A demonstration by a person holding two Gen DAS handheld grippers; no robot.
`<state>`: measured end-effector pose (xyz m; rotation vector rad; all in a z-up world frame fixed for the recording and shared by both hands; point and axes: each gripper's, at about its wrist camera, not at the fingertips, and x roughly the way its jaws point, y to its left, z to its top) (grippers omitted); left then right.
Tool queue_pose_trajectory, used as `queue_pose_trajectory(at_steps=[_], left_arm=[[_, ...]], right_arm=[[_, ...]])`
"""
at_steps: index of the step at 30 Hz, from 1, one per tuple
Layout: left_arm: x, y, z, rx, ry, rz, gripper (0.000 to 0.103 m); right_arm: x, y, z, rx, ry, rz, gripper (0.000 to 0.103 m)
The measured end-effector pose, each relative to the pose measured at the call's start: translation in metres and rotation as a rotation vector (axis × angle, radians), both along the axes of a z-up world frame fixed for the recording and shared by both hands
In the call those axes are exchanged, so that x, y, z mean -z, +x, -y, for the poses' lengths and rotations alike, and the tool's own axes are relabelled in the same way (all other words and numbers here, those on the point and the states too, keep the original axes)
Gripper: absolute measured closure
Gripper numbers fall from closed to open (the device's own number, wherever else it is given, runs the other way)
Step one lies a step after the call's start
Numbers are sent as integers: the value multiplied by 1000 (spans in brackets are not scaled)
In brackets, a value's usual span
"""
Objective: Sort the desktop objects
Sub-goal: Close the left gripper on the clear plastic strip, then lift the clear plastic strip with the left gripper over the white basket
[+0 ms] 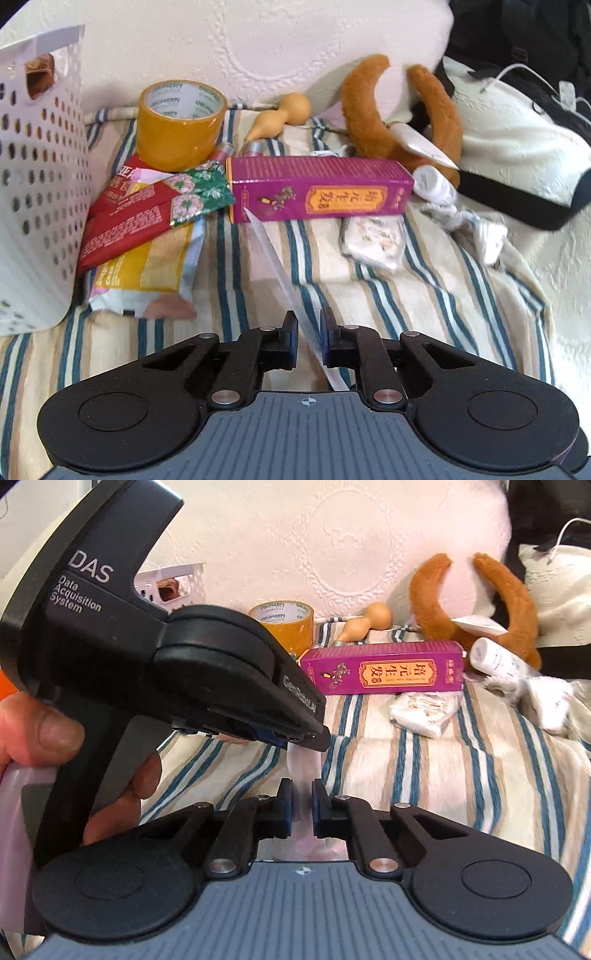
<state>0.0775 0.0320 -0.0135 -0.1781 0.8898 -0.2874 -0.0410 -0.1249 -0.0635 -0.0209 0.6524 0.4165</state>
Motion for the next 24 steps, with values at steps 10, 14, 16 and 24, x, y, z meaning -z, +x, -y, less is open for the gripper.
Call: queue_pose_trajectory(at_steps=[10, 14, 16, 24], left_arm=[[-6, -37, -1, -36, 10, 85, 96], [-7, -49, 0, -53, 32, 115, 96], [-8, -53, -2, -58, 33, 122, 96], [-10, -72, -7, -79, 39, 147, 96]], right_arm=[[-4, -24, 6, 5, 35, 44, 91], [-5, -29, 7, -7, 42, 54, 90], [-6, -33, 7, -16, 50, 58, 90], [-6, -43, 6, -40, 69, 78, 90]])
